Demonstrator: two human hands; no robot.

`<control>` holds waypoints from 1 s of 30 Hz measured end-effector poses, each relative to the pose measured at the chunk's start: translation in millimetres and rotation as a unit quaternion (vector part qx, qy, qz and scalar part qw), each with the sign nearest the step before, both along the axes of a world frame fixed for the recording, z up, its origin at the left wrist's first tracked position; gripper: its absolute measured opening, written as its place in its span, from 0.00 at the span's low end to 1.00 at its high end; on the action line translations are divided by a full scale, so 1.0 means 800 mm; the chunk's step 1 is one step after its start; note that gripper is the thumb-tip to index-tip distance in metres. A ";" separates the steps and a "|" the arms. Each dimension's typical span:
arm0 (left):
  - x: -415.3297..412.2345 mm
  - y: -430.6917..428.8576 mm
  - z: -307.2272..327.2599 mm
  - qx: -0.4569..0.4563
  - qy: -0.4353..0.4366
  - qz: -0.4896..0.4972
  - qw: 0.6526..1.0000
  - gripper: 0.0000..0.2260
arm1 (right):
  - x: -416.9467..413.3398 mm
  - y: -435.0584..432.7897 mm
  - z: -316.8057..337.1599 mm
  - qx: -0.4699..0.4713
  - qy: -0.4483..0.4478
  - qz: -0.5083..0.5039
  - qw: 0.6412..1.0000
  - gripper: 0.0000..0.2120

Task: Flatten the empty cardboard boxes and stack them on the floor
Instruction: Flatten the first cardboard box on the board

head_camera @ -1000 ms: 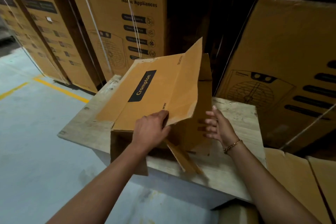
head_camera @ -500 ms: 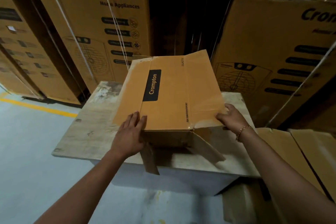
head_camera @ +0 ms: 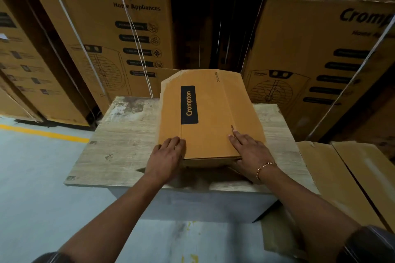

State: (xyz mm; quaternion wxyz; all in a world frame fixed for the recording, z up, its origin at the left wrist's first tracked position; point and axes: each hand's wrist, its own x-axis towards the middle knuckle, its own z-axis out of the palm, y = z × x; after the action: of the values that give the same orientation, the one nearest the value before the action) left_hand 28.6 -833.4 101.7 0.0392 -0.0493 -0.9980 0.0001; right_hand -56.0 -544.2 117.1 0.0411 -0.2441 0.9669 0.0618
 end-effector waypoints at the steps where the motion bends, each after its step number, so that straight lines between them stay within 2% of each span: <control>1: 0.006 0.000 -0.004 0.008 -0.004 0.003 1.000 0.35 | 0.002 0.003 -0.002 0.011 0.007 0.015 1.000 0.43; 6: 0.017 -0.003 -0.001 -0.008 0.052 -0.029 0.998 0.33 | 0.012 0.024 0.006 0.042 0.030 0.086 0.995 0.36; 11: -0.008 -0.002 0.084 -0.026 0.152 -0.031 0.987 0.15 | -0.003 0.033 0.064 -0.024 0.098 0.082 0.992 0.24; 14: -0.026 -0.003 0.138 -0.036 0.173 -0.005 0.984 0.10 | -0.019 0.031 0.119 -0.040 0.107 0.034 0.993 0.24; 17: -0.035 -0.005 0.182 -0.058 0.201 0.005 0.978 0.09 | -0.035 0.034 0.166 -0.045 0.150 0.020 0.987 0.22; 21: -0.040 0.000 0.233 -0.079 0.268 -0.023 0.960 0.11 | -0.054 0.046 0.202 -0.110 0.269 0.059 0.955 0.22; 24: -0.035 -0.006 0.228 -0.088 0.280 -0.026 0.955 0.11 | -0.056 0.053 0.196 -0.132 0.300 0.085 0.941 0.21; 26: -0.023 -0.012 0.199 -0.077 0.273 -0.033 0.958 0.11 | -0.055 0.062 0.168 -0.128 0.274 0.091 0.949 0.22; 30: 0.014 -0.033 0.073 -0.080 0.200 -0.058 0.975 0.29 | -0.039 0.080 0.063 -0.107 0.181 0.135 0.968 0.25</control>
State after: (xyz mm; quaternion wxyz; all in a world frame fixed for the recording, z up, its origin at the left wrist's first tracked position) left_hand 39.9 -859.5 159.9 0.2339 -0.1094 -0.9621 0.0875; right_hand -86.9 -480.4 167.2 -0.1694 -0.3604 0.9173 0.0064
